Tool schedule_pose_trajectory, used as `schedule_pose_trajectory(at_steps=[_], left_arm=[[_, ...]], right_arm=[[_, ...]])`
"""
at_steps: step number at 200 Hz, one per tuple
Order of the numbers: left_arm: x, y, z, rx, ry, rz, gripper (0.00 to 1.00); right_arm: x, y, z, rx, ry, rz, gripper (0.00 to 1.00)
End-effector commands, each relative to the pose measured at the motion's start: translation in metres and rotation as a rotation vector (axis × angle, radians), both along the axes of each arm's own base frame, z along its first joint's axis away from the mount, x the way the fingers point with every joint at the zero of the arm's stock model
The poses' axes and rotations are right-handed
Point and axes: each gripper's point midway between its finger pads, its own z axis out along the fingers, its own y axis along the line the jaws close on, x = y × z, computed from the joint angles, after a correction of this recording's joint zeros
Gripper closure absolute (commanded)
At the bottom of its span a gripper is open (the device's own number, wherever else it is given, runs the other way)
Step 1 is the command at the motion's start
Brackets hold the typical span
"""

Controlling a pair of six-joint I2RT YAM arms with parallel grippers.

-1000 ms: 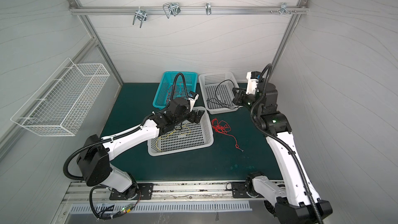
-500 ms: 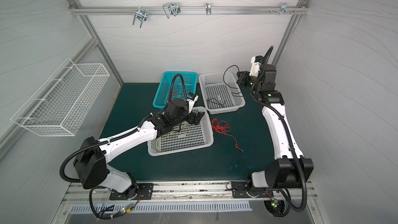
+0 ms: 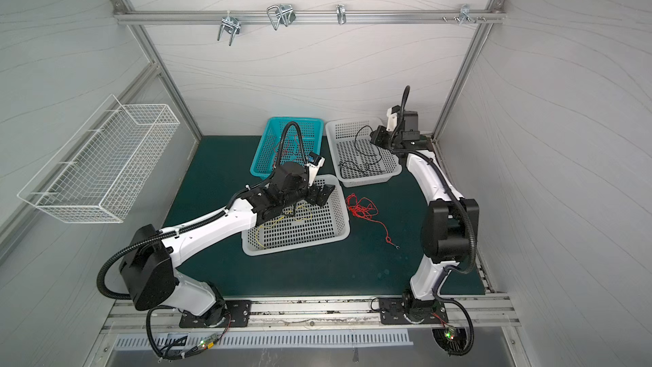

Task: Untangle the cables
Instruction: 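Lift the black wire with right gripper and carry it over the farther white basket, then open right gripper to drop the black wire into the farther white basket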

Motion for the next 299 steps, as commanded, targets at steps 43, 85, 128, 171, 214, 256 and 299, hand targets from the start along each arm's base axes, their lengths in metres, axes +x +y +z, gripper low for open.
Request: schedule_pose_trajectory(at_steps=[43, 85, 128, 171, 214, 256, 299], left_arm=[[0.009, -0.008, 0.013, -0.011, -0.023, -0.003, 0.05], [0.011, -0.008, 0.008, 0.004, -0.015, 0.004, 0.06], [0.009, -0.009, 0.005, 0.007, -0.002, 0.002, 0.06], [0.005, -0.01, 0.001, 0.014, 0.009, -0.003, 0.06], [0.006, -0.011, -0.002, 0.018, 0.016, -0.003, 0.06], [0.007, -0.016, -0.003, -0.001, 0.021, -0.007, 0.06], [0.004, -0.024, -0.003, -0.016, 0.033, -0.025, 0.06]], right_arm=[[-0.012, 0.012, -0.065, -0.162, 0.12, 0.027, 0.99], [-0.032, 0.021, -0.081, -0.15, 0.165, 0.066, 0.86], [-0.053, 0.022, -0.068, -0.158, 0.15, 0.092, 0.65], [-0.084, 0.006, -0.059, -0.212, 0.126, 0.066, 0.59], [-0.132, -0.009, -0.08, -0.243, 0.19, 0.054, 0.59], [-0.173, -0.005, -0.099, -0.232, 0.2, 0.094, 0.56], [-0.19, 0.031, -0.122, -0.24, 0.209, 0.226, 0.48]])
